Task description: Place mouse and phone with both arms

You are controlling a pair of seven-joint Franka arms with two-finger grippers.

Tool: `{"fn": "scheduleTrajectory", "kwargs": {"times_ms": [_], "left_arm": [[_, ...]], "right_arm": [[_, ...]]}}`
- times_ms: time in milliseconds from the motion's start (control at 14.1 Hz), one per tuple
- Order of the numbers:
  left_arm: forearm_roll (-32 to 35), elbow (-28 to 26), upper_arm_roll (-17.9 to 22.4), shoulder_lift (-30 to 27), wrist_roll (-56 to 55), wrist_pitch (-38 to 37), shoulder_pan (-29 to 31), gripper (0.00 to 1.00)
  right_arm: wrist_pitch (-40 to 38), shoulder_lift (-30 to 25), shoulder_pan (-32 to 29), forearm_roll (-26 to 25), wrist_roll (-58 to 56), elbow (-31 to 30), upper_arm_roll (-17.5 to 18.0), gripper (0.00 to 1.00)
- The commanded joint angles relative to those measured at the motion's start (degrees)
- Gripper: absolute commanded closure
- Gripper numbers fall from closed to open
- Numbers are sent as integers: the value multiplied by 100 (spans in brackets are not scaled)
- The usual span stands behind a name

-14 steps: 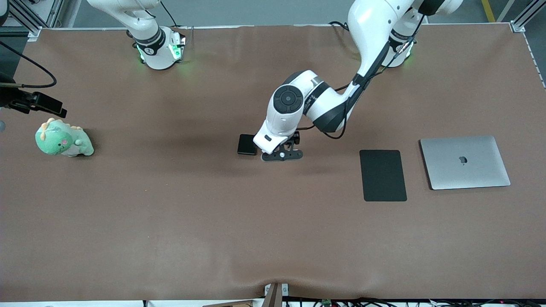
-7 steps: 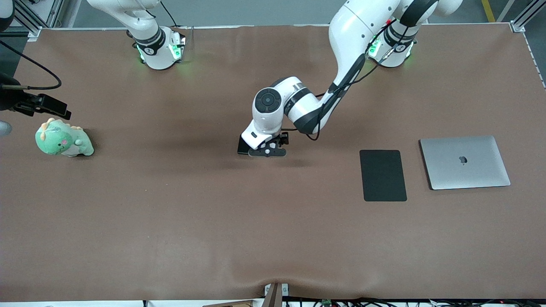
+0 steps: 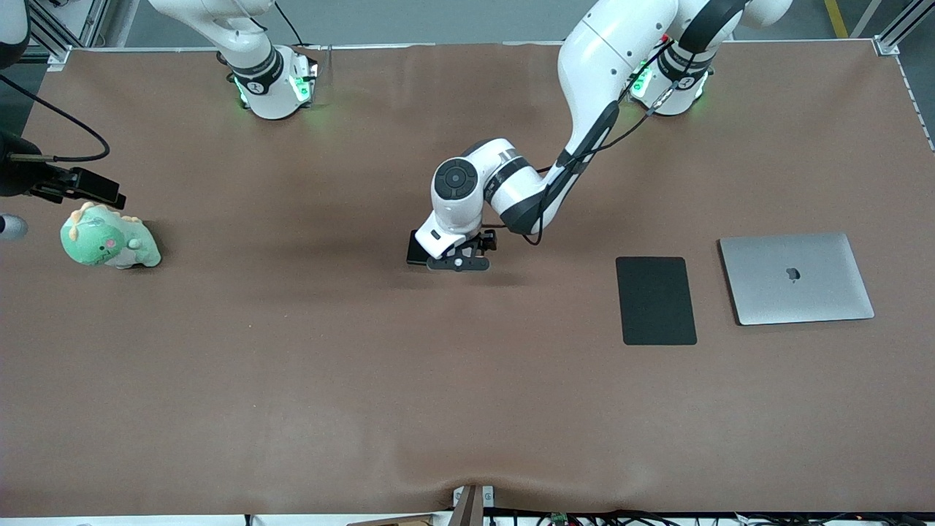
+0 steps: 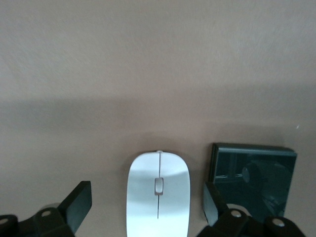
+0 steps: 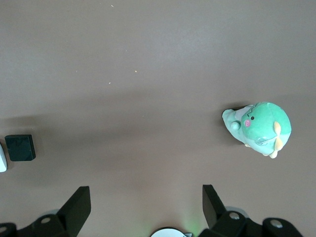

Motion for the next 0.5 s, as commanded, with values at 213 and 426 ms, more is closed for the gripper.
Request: {"fn": "scheduleTrajectory", "kwargs": {"times_ms": [213,426], "left_arm": [[142,132,29,219,-73,61,-122,0],[142,132,29,254,-99,70,-140,0]], "right_arm": [[-133,127,-42,75,-37,124,15,0],[-151,136,-95,75,-211,133,15,0]]}}
